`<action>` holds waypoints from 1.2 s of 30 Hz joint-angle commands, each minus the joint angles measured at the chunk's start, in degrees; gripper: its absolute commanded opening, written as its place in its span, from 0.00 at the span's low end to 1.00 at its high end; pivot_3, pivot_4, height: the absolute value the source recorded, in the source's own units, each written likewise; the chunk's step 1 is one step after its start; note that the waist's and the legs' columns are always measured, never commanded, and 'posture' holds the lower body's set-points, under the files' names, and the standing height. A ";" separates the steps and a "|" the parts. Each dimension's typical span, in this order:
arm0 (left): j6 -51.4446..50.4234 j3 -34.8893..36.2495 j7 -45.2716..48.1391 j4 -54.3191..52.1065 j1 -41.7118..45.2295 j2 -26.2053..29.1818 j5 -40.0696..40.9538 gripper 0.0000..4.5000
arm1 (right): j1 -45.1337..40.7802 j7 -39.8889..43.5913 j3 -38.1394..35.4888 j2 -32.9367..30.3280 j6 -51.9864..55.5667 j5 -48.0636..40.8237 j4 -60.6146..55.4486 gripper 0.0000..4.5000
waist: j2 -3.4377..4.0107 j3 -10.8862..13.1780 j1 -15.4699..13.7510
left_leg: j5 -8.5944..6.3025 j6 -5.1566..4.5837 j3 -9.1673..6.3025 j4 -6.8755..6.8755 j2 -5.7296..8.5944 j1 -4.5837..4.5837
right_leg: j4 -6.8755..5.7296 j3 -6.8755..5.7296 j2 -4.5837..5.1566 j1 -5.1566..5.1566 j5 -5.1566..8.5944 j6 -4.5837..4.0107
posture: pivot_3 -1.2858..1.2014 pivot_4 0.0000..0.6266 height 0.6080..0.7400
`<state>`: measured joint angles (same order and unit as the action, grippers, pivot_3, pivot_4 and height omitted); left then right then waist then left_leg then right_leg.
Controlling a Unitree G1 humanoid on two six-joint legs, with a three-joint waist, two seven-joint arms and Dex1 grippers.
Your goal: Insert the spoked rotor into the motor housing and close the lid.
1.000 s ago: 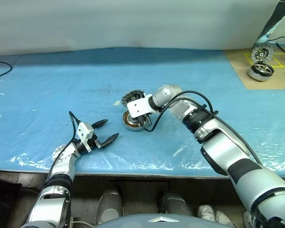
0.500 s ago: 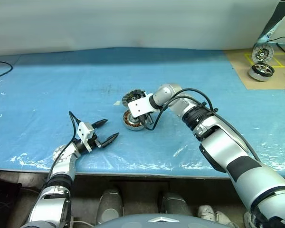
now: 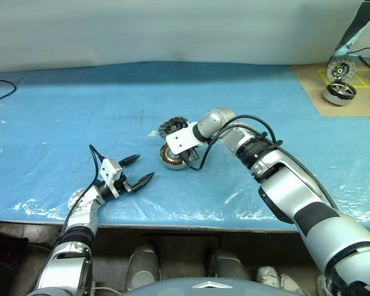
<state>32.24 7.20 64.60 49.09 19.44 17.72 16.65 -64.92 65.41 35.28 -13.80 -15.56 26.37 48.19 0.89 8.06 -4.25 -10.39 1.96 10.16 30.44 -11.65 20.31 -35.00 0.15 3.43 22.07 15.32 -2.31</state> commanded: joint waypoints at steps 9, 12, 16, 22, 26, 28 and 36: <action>-1.96 -1.45 -0.79 2.53 -2.09 -1.07 -1.74 1.00 | 0.17 1.47 -0.20 -0.37 0.35 0.70 -1.27 0.74 | 0.00 0.00 -0.02 | 0.00 0.00 0.01 0.00 0.00 -0.01 | 0.02 0.00 0.01 -0.02 0.00 0.00 | 0.52 0.24 1.00; -2.01 -1.52 -0.83 2.40 -2.23 -1.06 -1.79 1.00 | 0.98 2.10 -0.61 -0.89 0.76 0.14 -2.77 0.74 | 0.00 0.00 -0.03 | 0.00 0.00 0.01 0.00 0.00 -0.01 | 0.03 0.00 0.01 -0.02 0.00 0.00 | 0.52 0.24 1.00; -2.03 -1.59 -0.82 2.15 -2.45 -1.09 -1.83 1.00 | 1.71 2.06 -1.41 -1.62 1.77 -0.55 -4.86 0.74 | 0.00 0.00 -0.09 | 0.00 0.00 0.01 0.00 0.00 0.00 | 0.04 0.00 0.01 -0.01 0.00 0.00 | 0.52 0.24 1.00; -2.04 -1.70 -0.58 1.78 -2.83 -1.04 -1.84 1.00 | 3.88 3.89 -2.13 -3.56 4.06 -2.20 -9.58 0.51 | -0.02 0.01 -0.14 | 0.00 0.00 0.01 0.00 0.01 0.05 | 0.09 0.00 0.01 0.00 0.00 0.01 | 0.52 0.24 1.00; -2.04 -1.72 -0.32 1.52 -3.05 -0.96 -1.77 1.00 | 5.97 4.52 -1.78 -4.95 5.53 -2.08 -13.05 0.20 | -0.03 0.02 -0.13 | 0.00 0.00 0.00 0.00 0.00 0.09 | 0.11 -0.02 0.00 0.02 -0.01 0.03 | 0.52 0.24 1.00; -2.01 -1.72 -0.10 1.42 -3.15 -0.88 -1.71 1.00 | 6.67 4.11 -1.65 -5.05 6.25 -1.78 -14.06 0.20 | -0.03 0.02 -0.12 | 0.00 0.00 0.00 0.00 0.00 0.10 | 0.10 -0.02 0.00 0.03 -0.02 0.04 | 0.52 0.24 1.00; -2.02 -1.74 0.24 1.17 -3.31 -0.76 -1.67 1.00 | 7.50 2.38 -1.21 -5.00 7.51 -0.97 -14.49 0.20 | -0.05 0.02 -0.04 | 0.00 0.00 0.00 0.00 0.00 0.09 | 0.11 -0.03 -0.01 0.03 -0.01 0.03 | 0.52 0.24 1.00</action>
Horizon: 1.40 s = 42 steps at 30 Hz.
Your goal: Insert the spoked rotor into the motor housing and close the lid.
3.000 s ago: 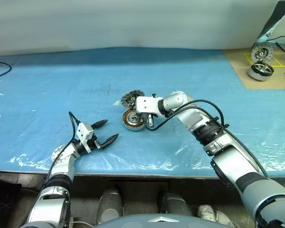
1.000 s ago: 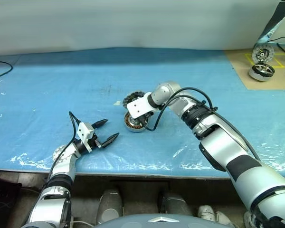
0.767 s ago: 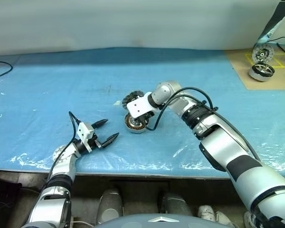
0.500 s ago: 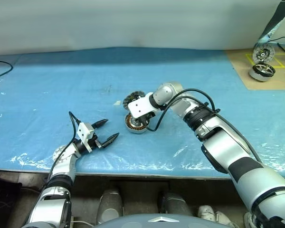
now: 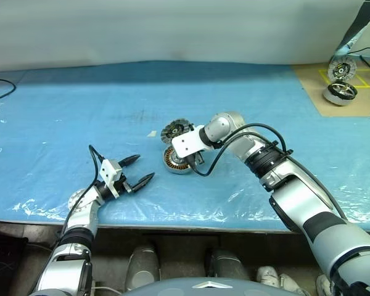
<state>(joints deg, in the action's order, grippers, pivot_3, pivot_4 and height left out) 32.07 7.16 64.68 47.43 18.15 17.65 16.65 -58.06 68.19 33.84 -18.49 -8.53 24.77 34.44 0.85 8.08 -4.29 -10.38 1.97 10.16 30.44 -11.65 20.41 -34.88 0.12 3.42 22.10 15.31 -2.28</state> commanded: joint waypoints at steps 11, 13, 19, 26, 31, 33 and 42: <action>-2.14 -1.65 0.02 3.02 -1.66 -0.58 -1.71 1.00 | 2.49 -0.41 0.26 -0.99 1.80 0.46 -2.27 0.01 | -0.02 0.00 0.05 | 0.00 0.01 0.00 0.00 0.00 -0.01 | 0.00 -0.01 0.00 -0.02 0.00 0.00 | 0.52 0.24 1.00; -2.15 -1.65 -0.01 3.13 -1.54 -0.61 -1.72 1.00 | 2.62 -0.33 -0.30 -1.06 2.65 -0.17 -2.74 0.01 | -0.02 0.00 0.06 | 0.00 0.01 0.00 0.00 -0.01 -0.02 | 0.00 -0.01 0.00 -0.02 0.00 0.00 | 0.52 0.24 1.00; -2.14 -1.68 -0.03 3.56 -1.09 -0.65 -1.83 1.00 | 2.09 2.51 -3.27 -1.48 5.83 -4.44 -6.58 0.01 | -0.04 0.02 -0.02 | 0.00 0.01 0.00 0.02 0.00 0.01 | -0.01 -0.01 0.00 -0.02 -0.01 0.01 | 0.52 0.24 1.00; -2.05 -1.68 0.03 4.22 -0.42 -0.81 -1.86 1.00 | -0.54 3.57 -5.30 -1.92 7.27 -6.55 -6.60 0.01 | -0.05 0.02 -0.03 | 0.01 0.00 -0.01 0.04 0.00 0.02 | -0.04 -0.03 0.00 0.00 -0.02 0.02 | 0.52 0.24 1.00; -2.04 -1.71 -0.05 4.73 0.05 -0.84 -1.98 1.00 | -1.10 4.35 -5.23 -2.17 6.66 -6.82 -7.02 0.01 | -0.05 0.02 -0.08 | 0.01 0.00 -0.01 0.08 -0.01 0.00 | -0.10 -0.03 0.00 -0.01 -0.01 0.01 | 0.52 0.24 1.00; -2.06 -1.69 -0.14 4.91 0.20 -0.86 -2.01 1.00 | -1.51 4.72 -4.42 -2.57 5.38 -6.02 -6.88 0.01 | -0.05 0.02 -0.13 | 0.01 0.00 -0.01 0.14 -0.01 0.01 | -0.13 -0.03 0.00 -0.01 -0.01 0.01 | 0.52 0.24 1.00; -2.00 -1.60 -0.45 5.39 0.58 -0.96 -2.07 1.00 | -2.02 4.03 -0.21 -2.88 -1.76 -1.72 -5.76 0.01 | -0.05 0.03 -0.15 | 0.00 0.00 -0.01 0.28 -0.03 0.04 | -0.27 -0.02 0.01 0.02 -0.01 0.00 | 0.52 0.24 1.00</action>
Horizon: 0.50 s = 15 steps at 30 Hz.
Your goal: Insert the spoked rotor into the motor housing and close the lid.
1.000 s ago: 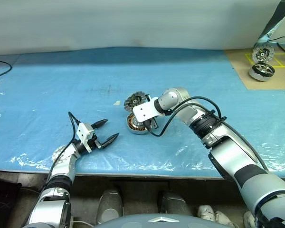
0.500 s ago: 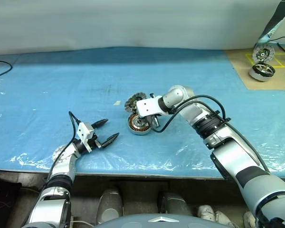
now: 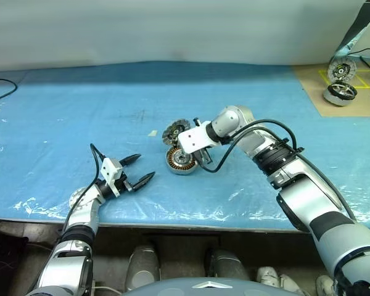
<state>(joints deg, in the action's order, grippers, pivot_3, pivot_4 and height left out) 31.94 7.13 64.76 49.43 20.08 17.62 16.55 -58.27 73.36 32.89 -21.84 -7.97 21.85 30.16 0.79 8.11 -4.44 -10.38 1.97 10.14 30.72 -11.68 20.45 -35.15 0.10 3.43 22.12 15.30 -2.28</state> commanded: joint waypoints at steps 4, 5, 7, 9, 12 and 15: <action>-1.87 -1.56 -0.78 3.41 -1.34 -0.96 -2.05 1.00 | -2.69 -3.06 2.01 0.78 -4.99 3.53 0.76 0.01 | -0.01 0.00 0.00 | 0.00 0.00 0.00 0.04 0.00 0.01 | -0.03 0.00 0.00 0.00 0.00 0.00 | 0.52 0.24 1.00; -1.87 -1.55 -0.85 3.41 -1.34 -0.97 -2.06 1.00 | -2.74 -2.88 2.10 0.98 -5.21 3.50 0.95 0.01 | -0.01 0.00 0.00 | 0.00 0.00 0.00 0.04 0.00 0.02 | -0.03 0.00 0.00 0.01 0.00 0.00 | 0.52 0.24 1.00; -1.85 -1.54 -0.90 3.42 -1.34 -0.98 -2.06 1.00 | -3.27 -3.76 2.96 1.13 -6.55 4.95 2.12 0.01 | -0.01 0.00 0.01 | 0.00 0.00 0.00 0.04 0.00 0.02 | -0.03 0.00 0.00 0.01 0.00 0.00 | 0.52 0.24 1.00; -1.83 -1.52 -0.91 3.42 -1.34 -0.99 -2.05 1.00 | -3.93 -5.02 3.80 1.18 -7.91 6.68 3.56 0.01 | -0.01 0.00 0.01 | 0.00 0.00 0.00 0.04 0.00 0.02 | -0.04 0.00 0.00 0.02 0.00 -0.01 | 0.52 0.24 1.00; -1.81 -1.50 -0.99 3.43 -1.31 -1.06 -2.04 1.00 | -4.07 -4.30 4.10 1.46 -8.56 6.57 3.95 0.01 | -0.01 0.00 0.00 | 0.00 0.00 0.00 0.04 0.00 0.03 | -0.04 0.00 0.00 0.02 0.01 -0.01 | 0.52 0.24 1.00; -1.86 -1.51 -1.03 3.47 -1.28 -1.08 -2.05 1.00 | -3.74 -3.45 4.37 1.65 -9.00 6.65 3.49 0.01 | -0.01 0.00 0.00 | 0.00 0.00 0.00 0.04 0.00 0.03 | -0.04 0.00 0.00 0.02 0.01 -0.01 | 0.52 0.24 1.00</action>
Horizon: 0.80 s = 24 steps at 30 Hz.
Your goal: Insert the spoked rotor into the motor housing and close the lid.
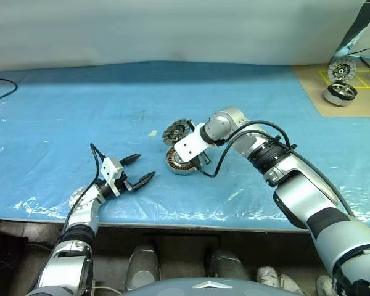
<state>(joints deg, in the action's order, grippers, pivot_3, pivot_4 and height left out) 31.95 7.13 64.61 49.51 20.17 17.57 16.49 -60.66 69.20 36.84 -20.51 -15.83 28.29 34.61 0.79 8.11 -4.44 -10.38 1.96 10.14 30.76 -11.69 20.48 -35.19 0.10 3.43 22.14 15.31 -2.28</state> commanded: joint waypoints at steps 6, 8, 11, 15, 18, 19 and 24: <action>-1.93 -1.48 -0.91 3.42 -1.36 -1.06 -1.94 1.00 | -1.44 1.09 0.39 0.74 -1.44 0.50 -1.19 0.01 | 0.00 0.00 0.00 | 0.00 0.00 0.00 0.00 0.00 -0.01 | -0.01 0.00 0.00 0.00 0.00 0.00 | 0.52 0.24 1.00; -1.94 -1.51 -0.88 3.42 -1.35 -1.05 -1.97 1.00 | -1.62 1.28 0.30 1.25 -1.37 0.39 -1.32 0.01 | 0.00 0.00 0.01 | 0.00 -0.01 0.00 0.00 0.00 -0.01 | -0.01 0.00 0.00 0.00 0.00 0.00 | 0.52 0.24 1.00; -1.91 -1.55 -0.92 3.44 -1.30 -1.12 -2.00 1.00 | -1.80 0.70 0.73 1.70 -1.93 1.12 -0.29 0.01 | 0.00 0.00 0.01 | 0.00 -0.01 0.00 0.00 -0.01 -0.01 | -0.02 0.00 0.00 0.00 0.00 0.00 | 0.52 0.24 1.00; -1.82 -1.57 -0.98 3.48 -1.24 -1.16 -2.06 1.00 | -1.87 -0.20 1.17 2.30 -2.50 2.20 1.05 0.01 | 0.00 0.00 0.01 | 0.00 -0.01 0.00 0.00 -0.01 0.00 | -0.02 0.00 0.00 0.00 0.00 -0.01 | 0.52 0.24 1.00; -1.86 -1.59 -1.04 3.53 -1.21 -1.13 -2.11 1.00 | -1.98 -0.15 1.24 2.65 -2.87 2.53 1.25 0.01 | 0.00 0.00 0.02 | 0.00 -0.01 0.00 0.00 -0.01 -0.01 | -0.02 0.00 0.00 0.00 0.00 -0.01 | 0.52 0.24 1.00; -1.88 -1.61 -1.04 3.54 -1.20 -1.12 -2.14 1.00 | -2.15 -0.35 1.33 2.78 -3.02 2.79 1.54 0.01 | 0.00 0.00 0.03 | 0.00 -0.01 0.00 0.00 -0.01 -0.02 | -0.02 0.00 0.00 0.00 0.00 -0.01 | 0.52 0.24 1.00; -1.84 -1.61 -1.19 3.54 -1.20 -1.15 -2.17 1.00 | -2.60 -1.06 1.61 2.63 -3.90 4.05 3.19 0.01 | 0.00 0.00 0.07 | -0.01 -0.01 0.00 0.00 -0.01 -0.04 | -0.03 0.01 0.00 -0.01 0.00 -0.01 | 0.52 0.24 1.00</action>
<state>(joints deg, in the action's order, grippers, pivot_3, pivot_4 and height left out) 31.95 7.14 64.26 49.76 20.28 17.54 16.40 -62.12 68.61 37.82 -17.96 -19.00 31.70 37.52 0.79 8.11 -4.37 -10.39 1.95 10.14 30.77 -11.70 20.44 -35.22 0.12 3.43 22.13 15.31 -2.29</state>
